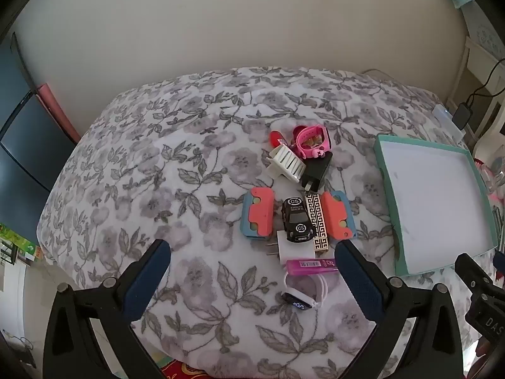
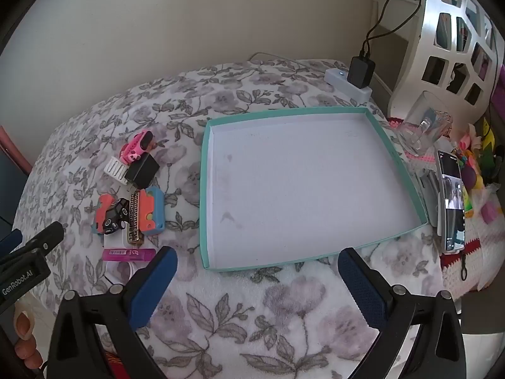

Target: Organize rigid objects

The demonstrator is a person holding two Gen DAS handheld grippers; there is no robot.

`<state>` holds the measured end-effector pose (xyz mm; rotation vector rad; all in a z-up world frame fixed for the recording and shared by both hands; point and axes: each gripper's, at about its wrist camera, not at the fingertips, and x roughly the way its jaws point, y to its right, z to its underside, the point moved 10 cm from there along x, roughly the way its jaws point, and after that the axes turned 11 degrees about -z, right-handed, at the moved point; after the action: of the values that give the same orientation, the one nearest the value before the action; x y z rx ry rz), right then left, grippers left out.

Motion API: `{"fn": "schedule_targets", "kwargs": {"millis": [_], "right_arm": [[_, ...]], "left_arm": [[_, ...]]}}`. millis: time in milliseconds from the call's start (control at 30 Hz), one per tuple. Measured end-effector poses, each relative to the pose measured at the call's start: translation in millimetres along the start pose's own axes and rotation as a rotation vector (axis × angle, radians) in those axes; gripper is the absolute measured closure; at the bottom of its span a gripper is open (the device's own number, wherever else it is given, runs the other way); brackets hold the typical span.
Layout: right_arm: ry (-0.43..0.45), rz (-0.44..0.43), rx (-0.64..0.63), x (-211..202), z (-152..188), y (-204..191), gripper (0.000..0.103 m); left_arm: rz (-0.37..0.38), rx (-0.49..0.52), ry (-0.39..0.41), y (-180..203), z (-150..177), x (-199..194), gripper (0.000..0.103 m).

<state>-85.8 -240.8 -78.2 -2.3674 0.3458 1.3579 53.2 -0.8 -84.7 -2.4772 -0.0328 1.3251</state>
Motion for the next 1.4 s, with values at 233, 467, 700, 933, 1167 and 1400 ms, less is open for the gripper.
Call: {"fn": "schedule_targets", "kwargs": {"millis": [233, 467, 700, 933, 1167, 1400], "right_arm": [[0.0, 0.0, 0.0, 0.9, -0.2, -0.2, 0.0], [-0.005, 0.003, -0.002, 2.3, 0.2, -0.4, 0.0], [-0.006, 0.004, -0.003, 1.7, 0.6, 0.0, 0.0], [-0.008, 0.005, -0.005, 1.9, 0.9, -0.3, 0.0], [-0.01, 0.006, -0.006, 2.2, 1.0, -0.5, 0.0], [-0.012, 0.007, -0.007, 3.4, 1.0, -1.1, 0.0]], "left_arm": [[-0.001, 0.002, -0.001, -0.2, 0.2, 0.3, 0.0], [-0.005, 0.001, -0.005, 1.1, 1.1, 0.2, 0.0], [-0.004, 0.002, -0.008, 0.5, 3.2, 2.9, 0.0], [-0.003, 0.002, -0.01, 0.1, 4.1, 4.4, 0.0], [-0.001, 0.004, -0.012, 0.2, 3.9, 4.2, 0.0], [-0.001, 0.004, -0.014, 0.1, 3.8, 4.3, 0.0]]}}
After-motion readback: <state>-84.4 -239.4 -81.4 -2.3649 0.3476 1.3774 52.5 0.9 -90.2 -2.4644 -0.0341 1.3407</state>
